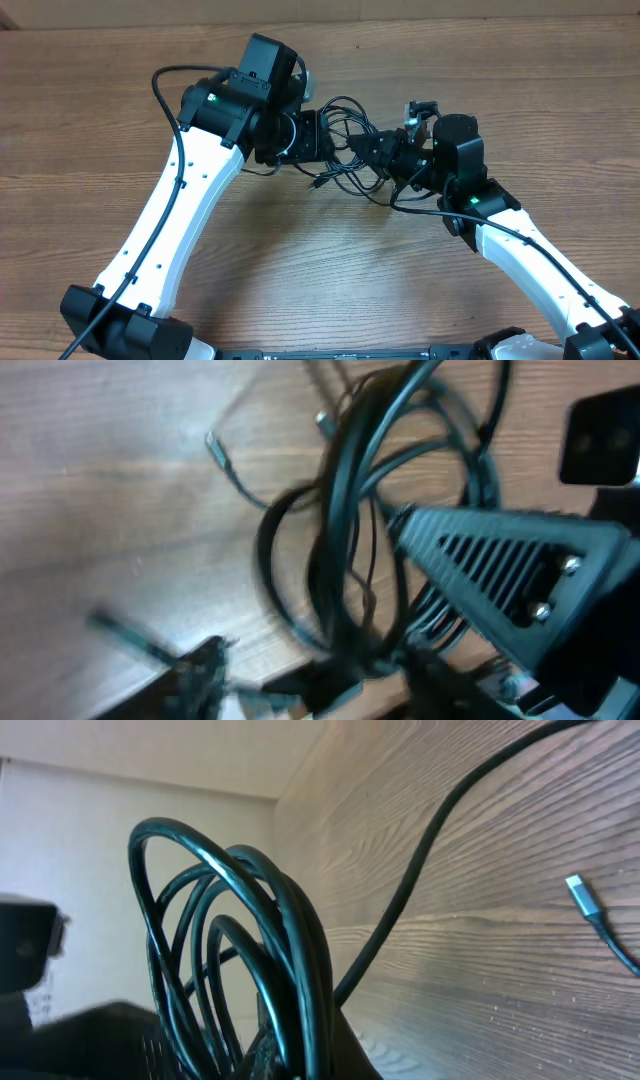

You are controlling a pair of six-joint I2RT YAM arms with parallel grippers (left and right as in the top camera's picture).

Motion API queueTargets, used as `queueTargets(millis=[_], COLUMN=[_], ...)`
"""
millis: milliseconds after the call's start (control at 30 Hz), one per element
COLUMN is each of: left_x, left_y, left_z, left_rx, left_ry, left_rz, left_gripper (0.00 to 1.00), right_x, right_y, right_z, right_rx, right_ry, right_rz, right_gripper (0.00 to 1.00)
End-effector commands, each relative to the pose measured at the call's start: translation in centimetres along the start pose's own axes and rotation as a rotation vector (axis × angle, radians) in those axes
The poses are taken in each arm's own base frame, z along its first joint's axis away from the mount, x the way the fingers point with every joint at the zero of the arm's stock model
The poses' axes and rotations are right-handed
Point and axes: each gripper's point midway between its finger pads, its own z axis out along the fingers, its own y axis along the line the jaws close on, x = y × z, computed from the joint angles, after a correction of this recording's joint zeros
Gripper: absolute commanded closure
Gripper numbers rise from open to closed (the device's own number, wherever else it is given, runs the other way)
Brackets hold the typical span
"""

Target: Untangle cables

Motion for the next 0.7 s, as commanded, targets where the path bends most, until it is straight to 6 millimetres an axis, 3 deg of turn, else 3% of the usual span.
queueTargets(millis=[0,167,367,533,667], left_x=[0.3,-0.7,-3.2,-3.2,-3.3], left_y=[0.0,1.1,-0.2,-0.1,0.1], left_z=[-0.3,0.3,0.3,1.0,2.9], left_rx=[-0.011,-0.055,0.014,0.01,0.014], left_ry=[0.01,-0.044,-0.132,-0.119,-0.064], left_rz=[-0.209,-0.337,-0.38,-0.419,-0.449], left_gripper=[0.5,0.51,0.54,0.61,0.66], right_x=[-0.7,-0.2,0.1,0.1,0.1], right_y=[0.7,0.8,0.0,0.0,0.0], right_z=[-0.1,0.0,0.0,0.0,0.0], right_rx=[-0.007,-0.013,0.016,0.016,0.017], right_ry=[-0.033,-0.007,0.004,0.004,0.004], right_rz=[0.014,0.016,0.036,0.036,0.036], right_gripper=[0.96,0.96,0.96,0.96,0.96])
